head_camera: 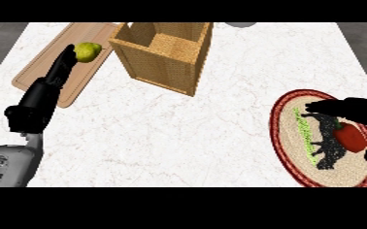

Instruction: Pick the bell pepper from the placemat and place it in the basket

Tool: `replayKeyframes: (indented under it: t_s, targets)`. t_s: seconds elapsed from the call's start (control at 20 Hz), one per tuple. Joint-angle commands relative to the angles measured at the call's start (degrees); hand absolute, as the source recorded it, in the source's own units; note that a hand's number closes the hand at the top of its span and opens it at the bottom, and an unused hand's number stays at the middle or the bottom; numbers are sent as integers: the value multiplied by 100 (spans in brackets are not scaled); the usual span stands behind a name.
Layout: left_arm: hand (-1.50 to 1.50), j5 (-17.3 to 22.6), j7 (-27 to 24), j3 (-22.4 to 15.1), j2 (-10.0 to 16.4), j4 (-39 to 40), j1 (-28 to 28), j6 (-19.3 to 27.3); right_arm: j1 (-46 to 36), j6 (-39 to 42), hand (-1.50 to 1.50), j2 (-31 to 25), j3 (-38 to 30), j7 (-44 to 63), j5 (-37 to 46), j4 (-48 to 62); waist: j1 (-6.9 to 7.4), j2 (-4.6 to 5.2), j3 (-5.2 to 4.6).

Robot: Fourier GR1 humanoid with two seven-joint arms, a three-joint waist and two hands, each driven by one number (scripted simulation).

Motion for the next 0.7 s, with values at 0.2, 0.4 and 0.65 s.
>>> replayKeyframes:
  t_s: [0.2, 0.4, 0.65]
  targets:
    - [0, -101, 36, 95, -46, -278, 243, -83, -232, 570, 150, 121, -27, -883, 134, 750, 28, 0, 1]
    - [0, -88, -216, 190, -98, 42, 147, -207, -265, 231, 150, 472, -28, -731, 193, 807, 4, 5, -1]
    - [0, -272, -193, 31, -343, -98, 248, -52, -290, -283, 150, 693, -91, -826, 241, 948, 45, 16, 4]
